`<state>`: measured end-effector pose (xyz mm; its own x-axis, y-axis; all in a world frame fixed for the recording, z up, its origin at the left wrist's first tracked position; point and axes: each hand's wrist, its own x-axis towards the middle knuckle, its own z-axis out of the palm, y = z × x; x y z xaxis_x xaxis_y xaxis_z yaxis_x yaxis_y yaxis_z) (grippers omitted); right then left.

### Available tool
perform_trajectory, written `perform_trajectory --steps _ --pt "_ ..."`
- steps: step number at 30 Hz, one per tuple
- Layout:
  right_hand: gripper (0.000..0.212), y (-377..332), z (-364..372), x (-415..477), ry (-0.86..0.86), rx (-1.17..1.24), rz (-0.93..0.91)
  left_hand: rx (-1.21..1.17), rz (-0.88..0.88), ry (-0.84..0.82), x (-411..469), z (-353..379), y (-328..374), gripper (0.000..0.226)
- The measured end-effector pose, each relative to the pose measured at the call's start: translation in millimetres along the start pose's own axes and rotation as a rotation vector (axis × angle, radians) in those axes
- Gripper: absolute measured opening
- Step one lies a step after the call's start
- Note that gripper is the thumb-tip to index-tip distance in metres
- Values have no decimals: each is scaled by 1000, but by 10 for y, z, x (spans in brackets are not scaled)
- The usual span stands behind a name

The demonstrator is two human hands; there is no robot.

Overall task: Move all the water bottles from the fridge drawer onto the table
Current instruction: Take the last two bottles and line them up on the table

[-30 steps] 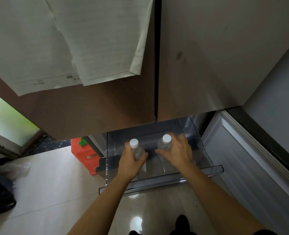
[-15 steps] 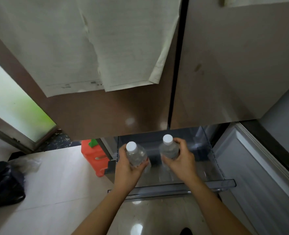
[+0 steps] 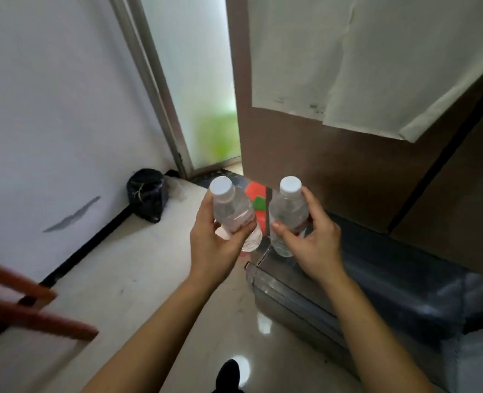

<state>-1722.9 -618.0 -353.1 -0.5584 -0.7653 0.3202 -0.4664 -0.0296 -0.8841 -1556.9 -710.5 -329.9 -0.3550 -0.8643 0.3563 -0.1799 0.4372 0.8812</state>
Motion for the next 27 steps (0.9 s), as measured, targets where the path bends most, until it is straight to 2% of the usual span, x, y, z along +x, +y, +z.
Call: perform_trajectory --steps 9,15,19,27 --pt "83 -760 1369 -230 -342 196 -177 209 -168 358 -713 -1703 81 84" --pt "84 -1593 2565 -799 -527 279 -290 260 -185 623 -1262 -3077 -33 84" --pt "83 -2162 3481 -1160 -657 308 -373 276 -186 699 -1585 -4095 -193 83" --pt "81 -3052 4935 -1485 -764 373 -419 254 -226 842 -1768 -5687 -574 79"
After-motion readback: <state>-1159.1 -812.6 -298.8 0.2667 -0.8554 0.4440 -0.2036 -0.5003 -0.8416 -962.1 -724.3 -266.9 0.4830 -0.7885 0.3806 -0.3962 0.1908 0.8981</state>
